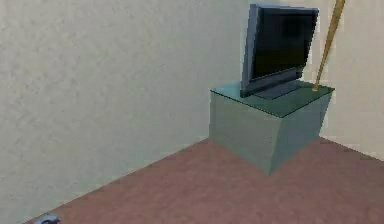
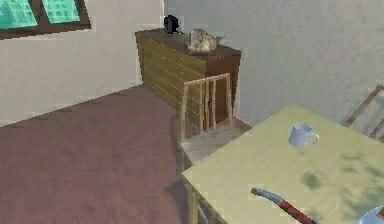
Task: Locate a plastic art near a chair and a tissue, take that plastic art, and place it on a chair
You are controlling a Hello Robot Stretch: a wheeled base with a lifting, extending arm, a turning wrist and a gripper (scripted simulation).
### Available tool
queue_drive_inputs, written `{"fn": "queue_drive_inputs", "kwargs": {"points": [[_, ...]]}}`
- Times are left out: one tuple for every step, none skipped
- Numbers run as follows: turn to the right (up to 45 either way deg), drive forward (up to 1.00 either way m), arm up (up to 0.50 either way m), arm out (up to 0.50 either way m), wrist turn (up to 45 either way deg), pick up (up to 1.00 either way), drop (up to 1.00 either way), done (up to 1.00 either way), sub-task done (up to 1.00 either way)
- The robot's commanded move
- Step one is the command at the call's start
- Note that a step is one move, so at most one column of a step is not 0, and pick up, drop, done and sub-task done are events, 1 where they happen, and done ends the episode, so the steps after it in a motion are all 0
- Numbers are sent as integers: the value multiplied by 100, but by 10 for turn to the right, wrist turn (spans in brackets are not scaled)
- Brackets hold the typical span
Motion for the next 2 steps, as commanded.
{"fn": "queue_drive_inputs", "kwargs": {"points": [[-360, 0, 0, 0, 0, 0, 0, 0, 0], [0, 20, 0, 0, 0, 0, 0, 0, 0]]}}
